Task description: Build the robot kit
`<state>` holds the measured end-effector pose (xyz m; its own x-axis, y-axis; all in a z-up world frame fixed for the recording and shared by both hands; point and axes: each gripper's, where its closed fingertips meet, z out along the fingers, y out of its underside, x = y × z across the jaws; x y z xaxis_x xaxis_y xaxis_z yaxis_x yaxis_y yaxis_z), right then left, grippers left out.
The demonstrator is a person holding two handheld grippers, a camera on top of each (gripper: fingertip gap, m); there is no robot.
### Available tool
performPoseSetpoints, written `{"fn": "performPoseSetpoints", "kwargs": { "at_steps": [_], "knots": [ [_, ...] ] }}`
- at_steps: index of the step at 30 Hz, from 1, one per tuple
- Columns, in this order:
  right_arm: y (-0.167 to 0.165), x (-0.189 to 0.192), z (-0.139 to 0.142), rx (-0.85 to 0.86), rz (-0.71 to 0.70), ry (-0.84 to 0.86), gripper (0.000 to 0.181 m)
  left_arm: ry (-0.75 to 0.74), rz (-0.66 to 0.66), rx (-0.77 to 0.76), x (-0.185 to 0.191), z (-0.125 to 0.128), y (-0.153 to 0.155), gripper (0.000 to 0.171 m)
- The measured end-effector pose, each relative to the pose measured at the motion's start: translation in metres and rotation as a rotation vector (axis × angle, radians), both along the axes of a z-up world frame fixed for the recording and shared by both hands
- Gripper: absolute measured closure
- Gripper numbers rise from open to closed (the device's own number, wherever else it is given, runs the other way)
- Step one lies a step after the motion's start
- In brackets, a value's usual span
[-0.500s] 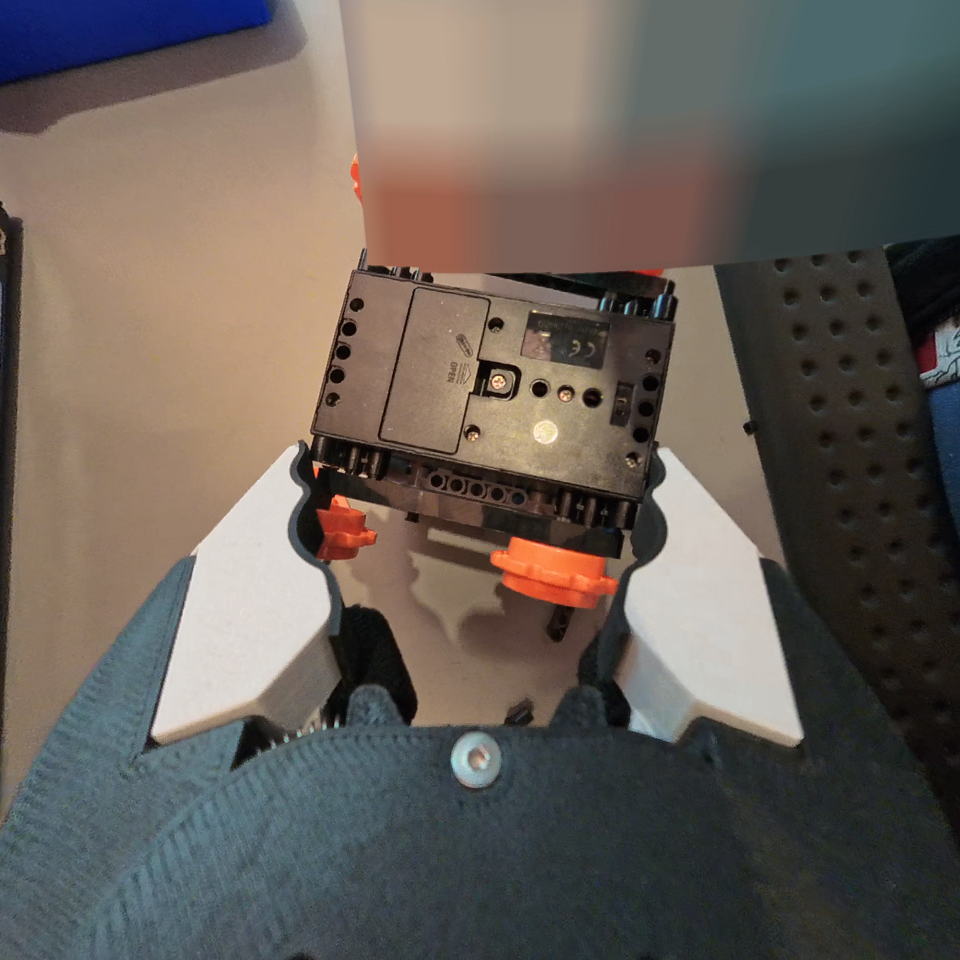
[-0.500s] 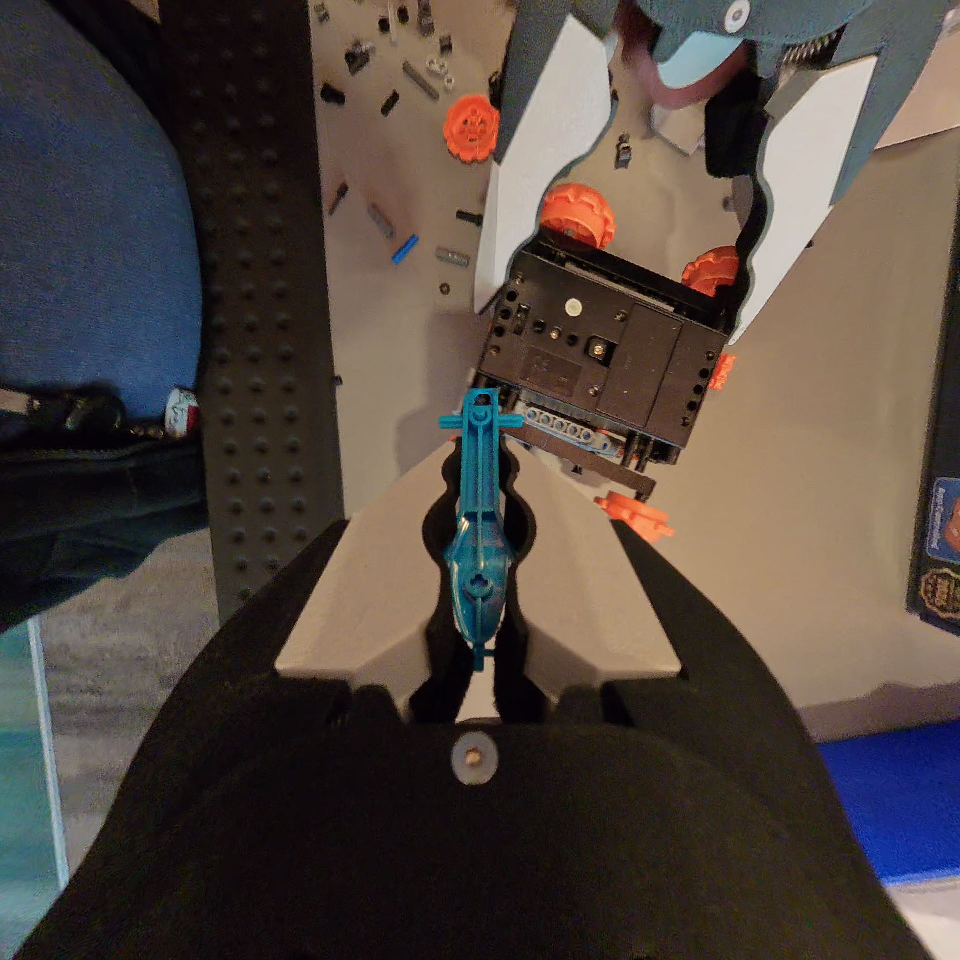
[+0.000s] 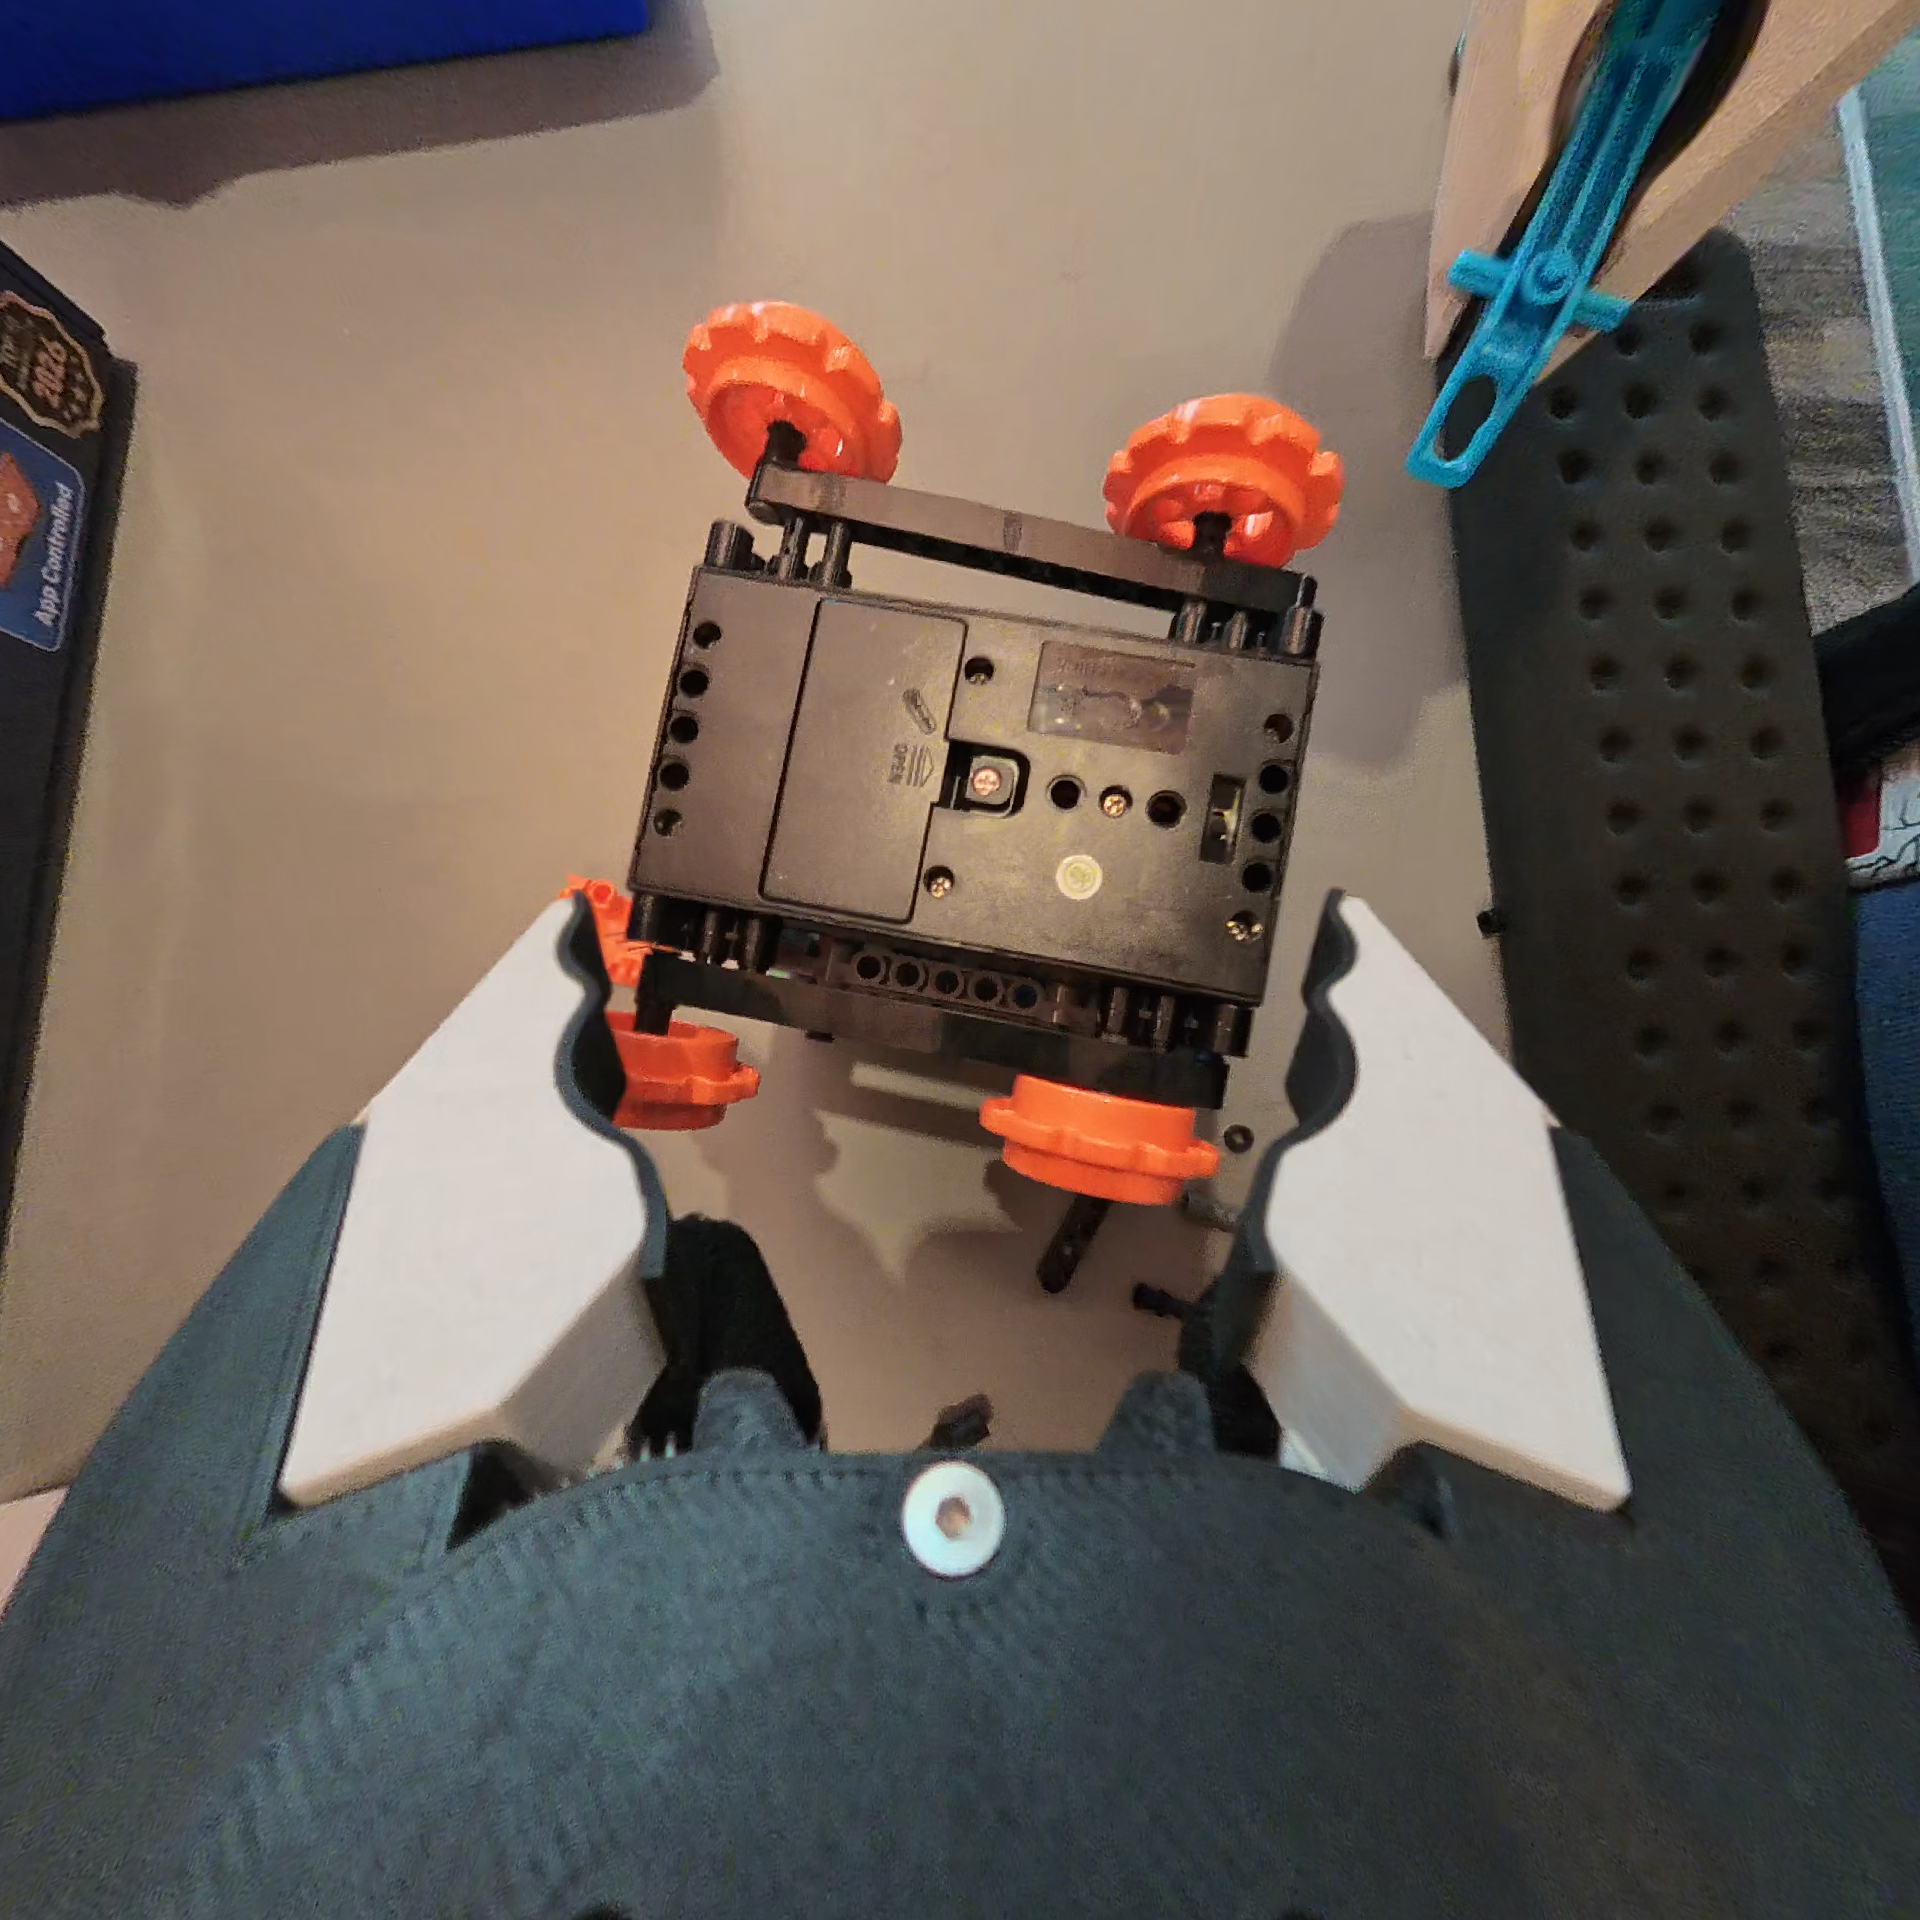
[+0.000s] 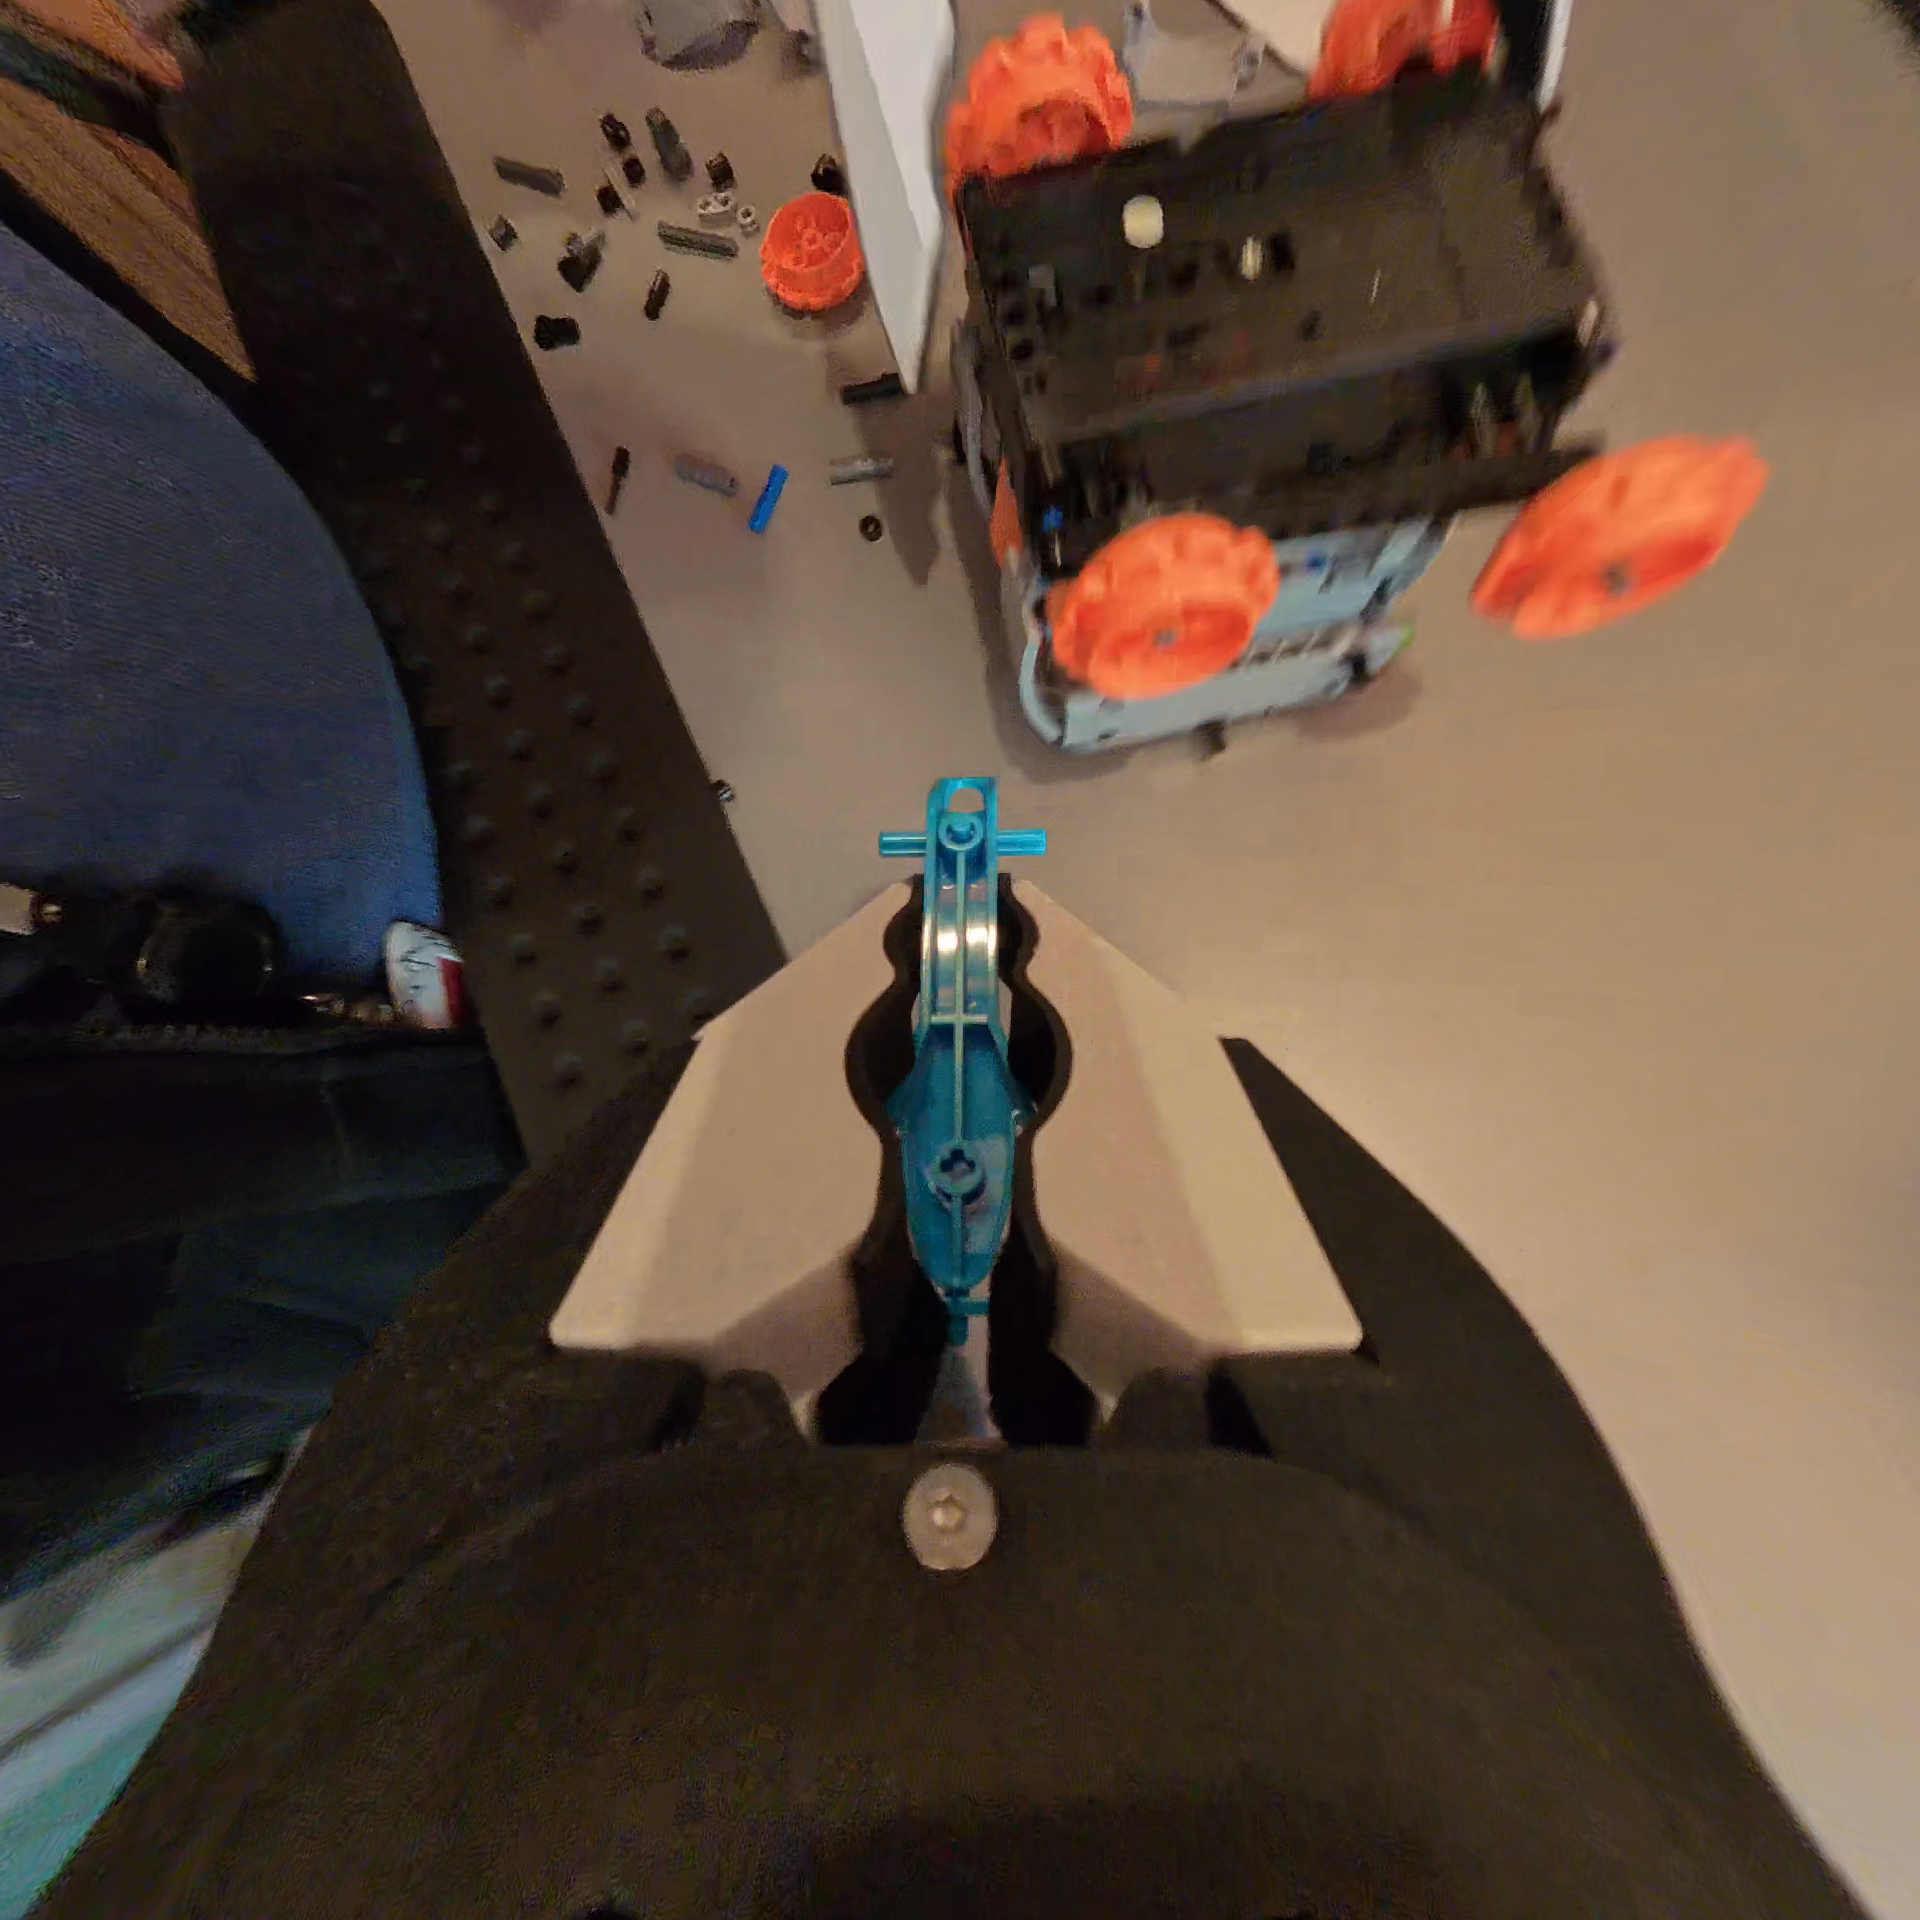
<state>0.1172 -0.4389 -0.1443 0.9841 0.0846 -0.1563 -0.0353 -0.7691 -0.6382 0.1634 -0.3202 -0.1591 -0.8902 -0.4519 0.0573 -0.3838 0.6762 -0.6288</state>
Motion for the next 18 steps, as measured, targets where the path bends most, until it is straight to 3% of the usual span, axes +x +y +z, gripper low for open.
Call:
{"fn": "performPoseSetpoints", "kwargs": {
  "at_steps": [7, 10, 12, 15, 18],
  "knots": [
    [-0.013, -0.001, -0.072, -0.040, -0.142, 0.215, 0.172, -0.071, -0.005, 0.120, 0.007, 0.012, 0.001, 0.022],
    [-0.007, 0.003, -0.082, -0.022, -0.190, 0.240, 0.155, -0.089, -0.041, 0.226, 0.015, 0.013, -0.005, 0.016],
    [-0.004, 0.008, -0.079, -0.005, -0.230, 0.226, 0.138, -0.020, -0.067, 0.233, 0.015, 0.010, -0.013, 0.017],
    [0.008, 0.017, -0.056, 0.121, -0.293, 0.206, 0.136, 0.065, -0.090, 0.291, 0.017, -0.005, -0.009, 0.018],
    [0.028, 0.027, -0.023, 0.330, -0.361, 0.303, 0.133, 0.108, -0.119, 0.323, 0.013, -0.017, -0.009, 0.023]
  ]
}}
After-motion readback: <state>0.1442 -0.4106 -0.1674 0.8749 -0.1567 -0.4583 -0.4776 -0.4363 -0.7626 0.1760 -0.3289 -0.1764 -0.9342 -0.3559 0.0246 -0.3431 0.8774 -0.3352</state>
